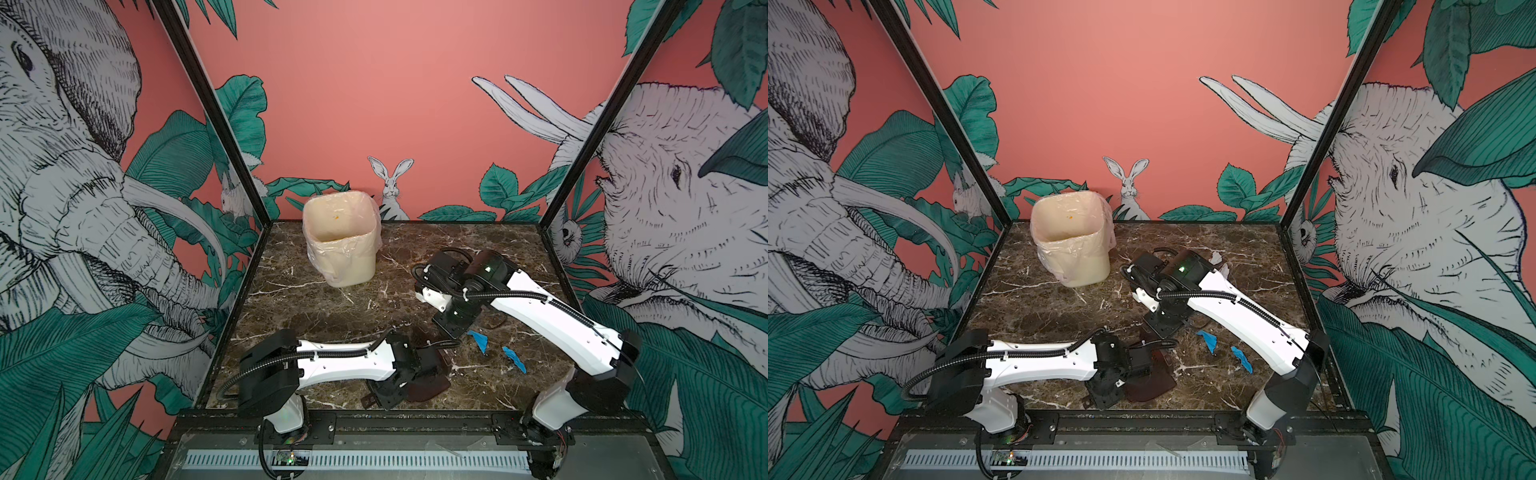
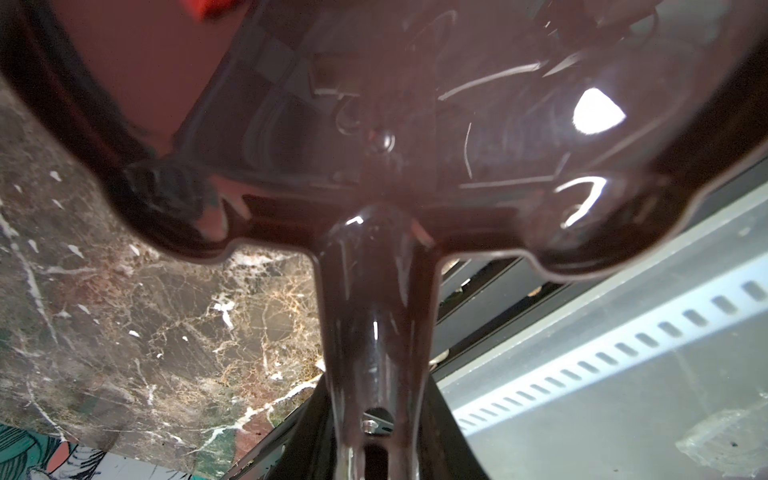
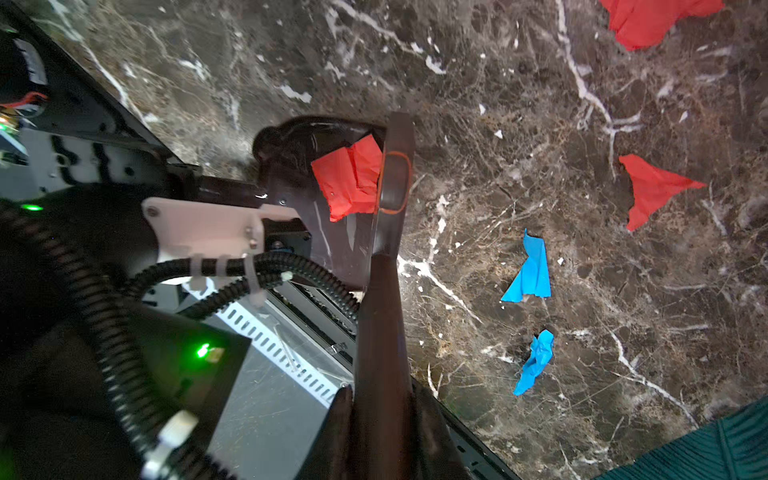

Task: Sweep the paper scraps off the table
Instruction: 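Sweep the red scraps into the dustpan with the right gripper's brush, then lift the dustpan with the left gripper toward the cream bin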

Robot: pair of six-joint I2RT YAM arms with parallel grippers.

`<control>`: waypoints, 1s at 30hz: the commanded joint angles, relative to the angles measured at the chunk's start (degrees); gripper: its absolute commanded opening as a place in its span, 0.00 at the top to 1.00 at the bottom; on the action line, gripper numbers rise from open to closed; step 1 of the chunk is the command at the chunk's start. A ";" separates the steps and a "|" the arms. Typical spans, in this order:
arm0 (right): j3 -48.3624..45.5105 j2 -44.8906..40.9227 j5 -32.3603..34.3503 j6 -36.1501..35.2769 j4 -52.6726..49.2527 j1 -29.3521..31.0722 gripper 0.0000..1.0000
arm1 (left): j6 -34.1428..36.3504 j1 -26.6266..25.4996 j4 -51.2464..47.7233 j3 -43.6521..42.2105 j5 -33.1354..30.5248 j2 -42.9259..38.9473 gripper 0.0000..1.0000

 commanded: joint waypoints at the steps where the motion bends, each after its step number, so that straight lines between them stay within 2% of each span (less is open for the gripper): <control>1: 2.06 -0.23 2.85 -0.46 -4.16 0.00 1.00 | -0.06 0.45 -0.27 -0.53 -1.53 -1.87 1.00; 8: 2.71 -2.03 8.29 -0.02 -4.37 -3.04 1.00 | -1.20 0.44 0.13 -0.72 -5.25 -4.20 1.00; 14: 2.44 -5.85 10.41 0.51 -2.20 -8.49 1.00 | -2.16 0.49 0.22 -0.46 -8.69 -6.47 1.00; 22: -1.53 -10.36 6.41 -0.27 1.91 -15.20 1.00 | -3.58 4.94 -3.58 0.48 -12.34 -13.48 1.00; 30: -4.57 -12.01 3.57 -0.79 5.16 -17.39 1.00 | -3.70 9.87 -16.82 11.53 -19.41 -17.63 1.00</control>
